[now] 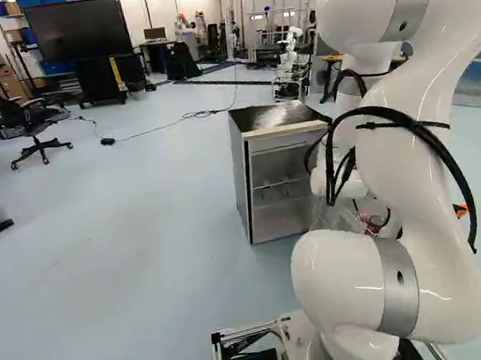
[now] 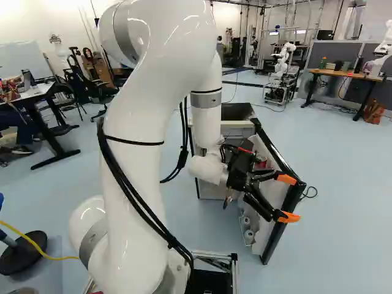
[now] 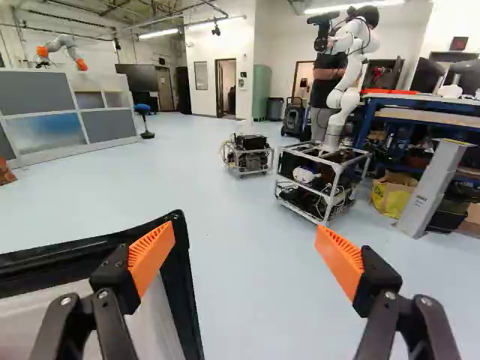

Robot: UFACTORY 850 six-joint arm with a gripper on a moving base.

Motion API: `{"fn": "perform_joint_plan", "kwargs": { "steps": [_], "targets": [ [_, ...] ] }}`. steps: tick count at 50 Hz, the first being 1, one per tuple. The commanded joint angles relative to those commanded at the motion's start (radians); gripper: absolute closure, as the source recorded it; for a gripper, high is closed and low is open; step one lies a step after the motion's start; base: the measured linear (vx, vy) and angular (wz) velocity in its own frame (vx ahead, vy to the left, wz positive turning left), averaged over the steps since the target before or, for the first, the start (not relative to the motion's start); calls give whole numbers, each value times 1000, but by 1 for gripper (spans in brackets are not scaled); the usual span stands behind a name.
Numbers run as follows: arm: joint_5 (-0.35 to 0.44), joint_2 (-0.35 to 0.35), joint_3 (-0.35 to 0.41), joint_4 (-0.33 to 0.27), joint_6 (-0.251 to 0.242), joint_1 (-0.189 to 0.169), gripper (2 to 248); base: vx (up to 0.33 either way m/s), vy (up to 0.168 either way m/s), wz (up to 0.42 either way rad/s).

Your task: Grab a drink from the fridge

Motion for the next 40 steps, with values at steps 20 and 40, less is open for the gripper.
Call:
{"fn": "perform_joint_plan", "kwargs": {
  "steps": [20, 40],
  "targets": [
    [0, 18, 37, -1, 0, 15, 3, 0, 0, 0],
    [0, 86, 174, -90, 0, 73, 3, 0, 0, 0]
  ]
}}
